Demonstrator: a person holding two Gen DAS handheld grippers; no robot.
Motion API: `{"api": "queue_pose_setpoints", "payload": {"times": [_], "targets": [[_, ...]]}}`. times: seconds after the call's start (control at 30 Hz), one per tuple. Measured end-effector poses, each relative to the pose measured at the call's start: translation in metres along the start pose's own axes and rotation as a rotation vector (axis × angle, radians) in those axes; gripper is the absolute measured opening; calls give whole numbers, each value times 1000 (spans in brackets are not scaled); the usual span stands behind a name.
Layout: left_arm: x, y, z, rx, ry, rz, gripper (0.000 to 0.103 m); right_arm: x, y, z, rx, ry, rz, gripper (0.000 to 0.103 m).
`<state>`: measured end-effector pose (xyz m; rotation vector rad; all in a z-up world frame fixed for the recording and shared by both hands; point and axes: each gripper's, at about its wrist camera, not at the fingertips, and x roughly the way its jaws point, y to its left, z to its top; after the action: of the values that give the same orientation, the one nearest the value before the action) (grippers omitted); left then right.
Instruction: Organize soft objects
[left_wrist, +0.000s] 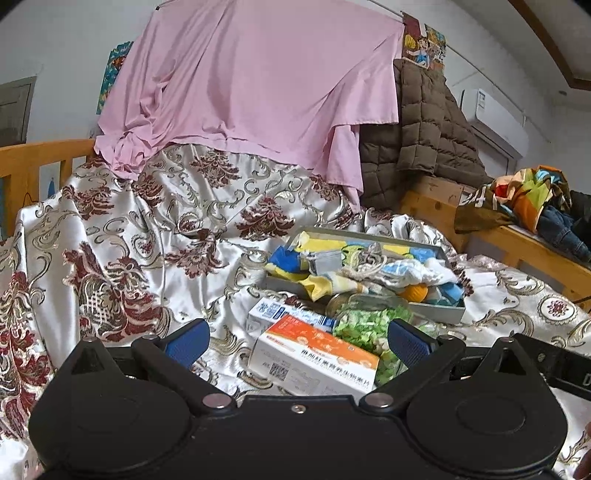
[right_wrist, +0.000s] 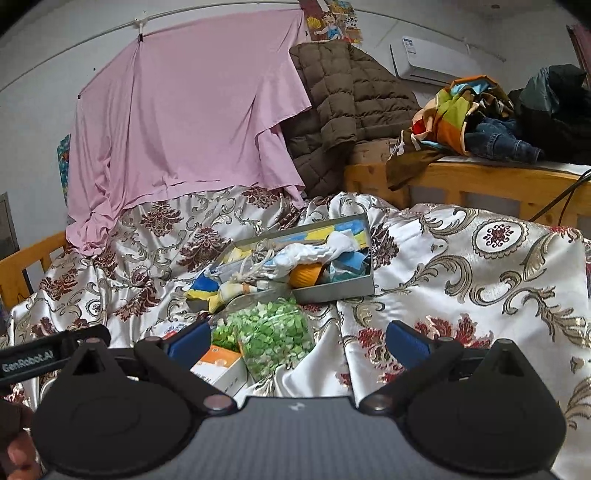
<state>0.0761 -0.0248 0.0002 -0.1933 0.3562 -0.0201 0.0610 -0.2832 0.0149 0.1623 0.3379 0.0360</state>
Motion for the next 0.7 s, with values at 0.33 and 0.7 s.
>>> {"api": "queue_pose_setpoints", "payload": {"times": [0.33, 0.7], "targets": [[1, 4, -7, 31, 4, 21, 102, 1, 2, -4, -3, 17, -12, 103], [8, 6, -19, 42, 50, 38, 102, 21, 0, -10, 0, 123, -17, 103]]}}
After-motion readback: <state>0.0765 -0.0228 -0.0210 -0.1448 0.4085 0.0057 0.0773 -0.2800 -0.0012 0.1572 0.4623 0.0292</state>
